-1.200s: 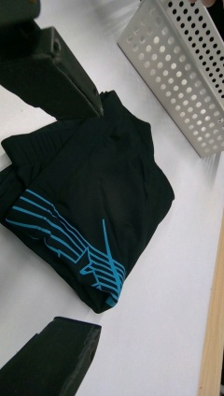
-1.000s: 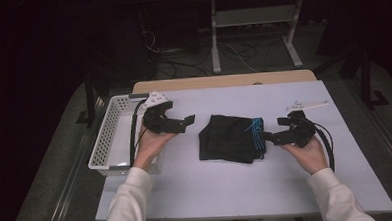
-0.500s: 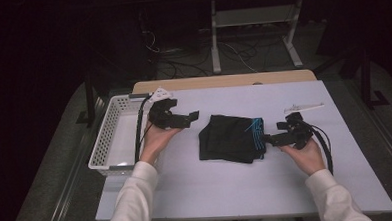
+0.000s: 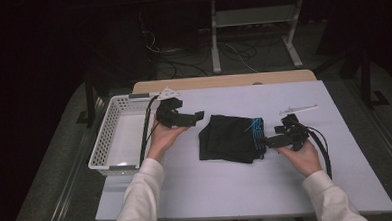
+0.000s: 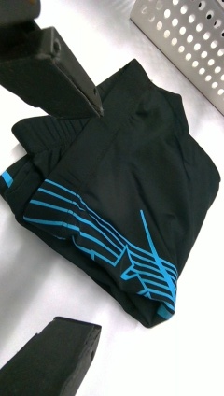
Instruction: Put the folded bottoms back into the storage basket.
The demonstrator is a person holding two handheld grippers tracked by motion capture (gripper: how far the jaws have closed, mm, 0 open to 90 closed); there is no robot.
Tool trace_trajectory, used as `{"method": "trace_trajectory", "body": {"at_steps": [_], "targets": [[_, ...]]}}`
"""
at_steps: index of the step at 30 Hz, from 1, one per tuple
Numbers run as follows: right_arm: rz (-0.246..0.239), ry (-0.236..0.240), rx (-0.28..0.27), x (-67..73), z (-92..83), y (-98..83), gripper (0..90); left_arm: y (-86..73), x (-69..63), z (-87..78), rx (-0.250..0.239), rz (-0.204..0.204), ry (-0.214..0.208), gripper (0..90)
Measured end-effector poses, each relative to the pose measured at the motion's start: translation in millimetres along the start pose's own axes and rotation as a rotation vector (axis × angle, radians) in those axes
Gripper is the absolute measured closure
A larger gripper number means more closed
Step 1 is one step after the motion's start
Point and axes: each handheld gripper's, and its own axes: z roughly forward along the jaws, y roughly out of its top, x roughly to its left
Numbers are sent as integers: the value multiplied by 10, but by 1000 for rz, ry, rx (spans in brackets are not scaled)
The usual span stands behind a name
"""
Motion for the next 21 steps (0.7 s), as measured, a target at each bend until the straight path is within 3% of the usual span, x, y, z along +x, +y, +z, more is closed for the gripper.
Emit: {"method": "trace_trajectory", "body": {"at_steps": [21], "targets": [[73, 2, 61, 17, 136, -57, 20, -88, -30, 405, 75, -37, -31, 0]]}}
